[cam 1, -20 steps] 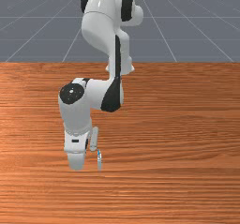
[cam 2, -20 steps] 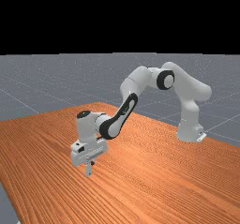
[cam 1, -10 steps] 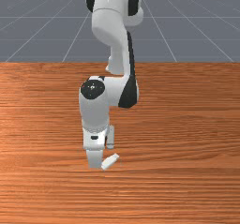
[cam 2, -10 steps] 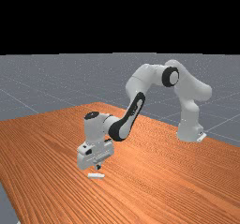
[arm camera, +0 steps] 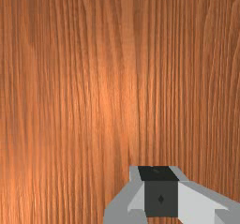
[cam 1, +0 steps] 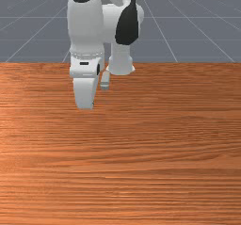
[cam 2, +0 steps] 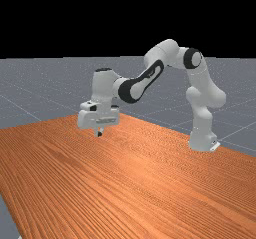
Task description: Rotate the USB body for 90 degree with plug right ward
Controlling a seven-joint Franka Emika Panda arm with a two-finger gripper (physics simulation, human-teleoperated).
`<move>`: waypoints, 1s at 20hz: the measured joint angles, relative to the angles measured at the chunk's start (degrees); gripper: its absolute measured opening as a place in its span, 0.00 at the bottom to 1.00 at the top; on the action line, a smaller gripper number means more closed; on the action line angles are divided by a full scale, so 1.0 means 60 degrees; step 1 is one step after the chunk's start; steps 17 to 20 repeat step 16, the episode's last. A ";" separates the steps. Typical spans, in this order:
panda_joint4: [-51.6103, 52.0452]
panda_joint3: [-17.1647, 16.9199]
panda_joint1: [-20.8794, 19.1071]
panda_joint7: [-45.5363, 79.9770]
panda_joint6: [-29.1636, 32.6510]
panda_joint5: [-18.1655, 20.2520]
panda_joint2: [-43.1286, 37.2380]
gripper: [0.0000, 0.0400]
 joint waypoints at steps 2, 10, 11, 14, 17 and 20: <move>0.0070 -0.0074 0.0067 0.0117 -0.0354 -0.0158 -0.0026 0.00; -0.0229 -0.0003 0.0016 0.0017 0.0219 -0.0006 -0.0263 0.00; -0.0267 -0.0001 0.0014 0.0011 0.0261 0.0002 -0.0325 0.00; 0.0082 -0.0010 -0.0001 0.0007 0.0005 -0.0008 -0.0165 0.00; 0.0276 -0.0004 -0.0003 0.0011 -0.0017 0.0001 -0.0036 0.00; 0.0276 -0.0004 -0.0003 0.0011 -0.0017 0.0001 -0.0036 0.00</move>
